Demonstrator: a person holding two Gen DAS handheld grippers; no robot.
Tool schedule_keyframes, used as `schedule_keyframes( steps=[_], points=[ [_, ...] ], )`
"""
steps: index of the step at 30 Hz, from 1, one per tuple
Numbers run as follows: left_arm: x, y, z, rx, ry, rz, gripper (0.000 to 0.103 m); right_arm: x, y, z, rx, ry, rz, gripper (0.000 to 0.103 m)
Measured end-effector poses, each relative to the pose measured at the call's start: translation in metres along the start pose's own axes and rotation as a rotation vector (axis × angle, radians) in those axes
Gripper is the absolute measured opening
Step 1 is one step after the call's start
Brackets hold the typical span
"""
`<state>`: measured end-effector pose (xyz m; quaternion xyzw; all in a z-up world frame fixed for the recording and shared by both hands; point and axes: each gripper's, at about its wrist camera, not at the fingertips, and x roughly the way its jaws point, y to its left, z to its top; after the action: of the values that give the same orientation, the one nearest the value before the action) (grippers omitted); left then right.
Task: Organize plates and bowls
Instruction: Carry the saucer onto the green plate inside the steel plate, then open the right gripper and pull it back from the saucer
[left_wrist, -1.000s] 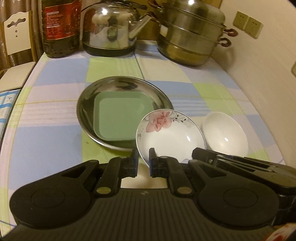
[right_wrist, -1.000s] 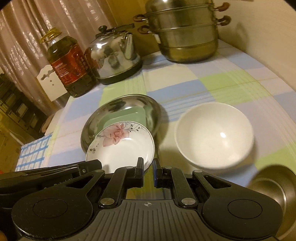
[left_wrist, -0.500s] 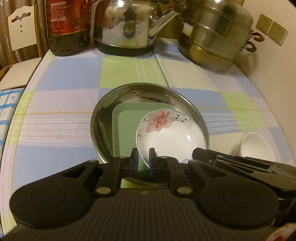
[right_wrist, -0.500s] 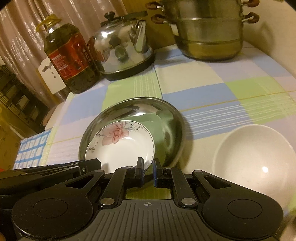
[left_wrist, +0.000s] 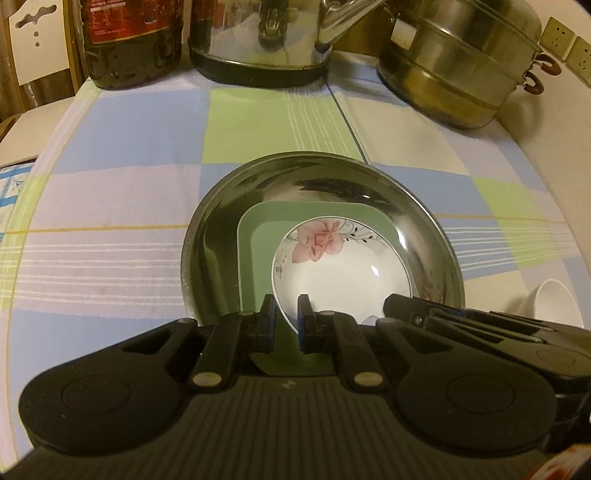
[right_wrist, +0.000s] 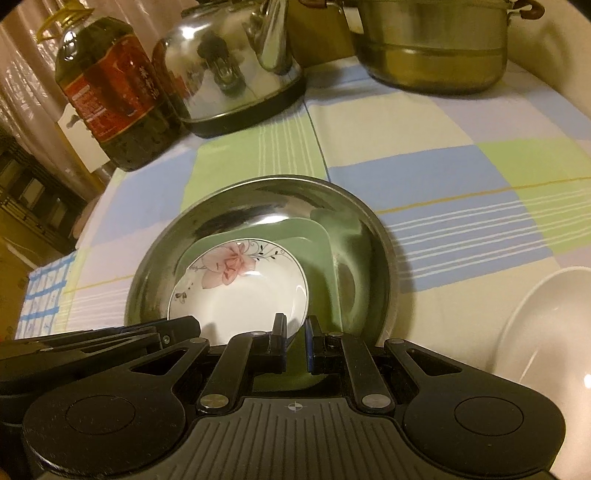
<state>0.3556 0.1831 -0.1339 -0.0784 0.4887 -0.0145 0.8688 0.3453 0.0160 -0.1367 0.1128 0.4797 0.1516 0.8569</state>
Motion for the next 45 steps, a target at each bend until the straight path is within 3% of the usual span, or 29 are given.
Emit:
schedule_keyframes(
  steps=[14,19,20,22,24,34,39,45],
  points=[
    [0.008,0.000,0.005,-0.003,0.017,0.001,0.012,0.009,-0.003,0.006,0.031,0.012,0.011,0.010],
    [0.000,-0.002,0.006,-0.001,-0.009,0.010,0.014,0.006,-0.006,0.008,0.050,0.020,0.028,0.011],
    [-0.003,-0.002,0.007,-0.002,-0.018,0.008,0.014,0.005,-0.006,0.009,0.048,0.015,0.031,0.014],
    [-0.011,-0.002,0.008,-0.006,-0.034,0.004,0.014,-0.002,-0.006,0.009,0.041,-0.001,0.039,0.029],
    [-0.020,-0.002,0.008,-0.010,-0.051,0.006,0.015,-0.010,-0.007,0.009,0.041,-0.027,0.065,0.049],
    [-0.086,-0.002,-0.011,-0.037,-0.124,0.005,0.020,-0.069,-0.013,-0.003,0.046,-0.097,0.127,0.063],
    [-0.121,-0.009,-0.035,-0.031,-0.132,0.013,0.023,-0.111,-0.028,-0.020,0.096,-0.109,0.152,0.072],
    [-0.155,-0.024,-0.072,-0.037,-0.124,0.001,0.024,-0.158,-0.043,-0.046,0.086,-0.126,0.157,0.075]
  ],
)
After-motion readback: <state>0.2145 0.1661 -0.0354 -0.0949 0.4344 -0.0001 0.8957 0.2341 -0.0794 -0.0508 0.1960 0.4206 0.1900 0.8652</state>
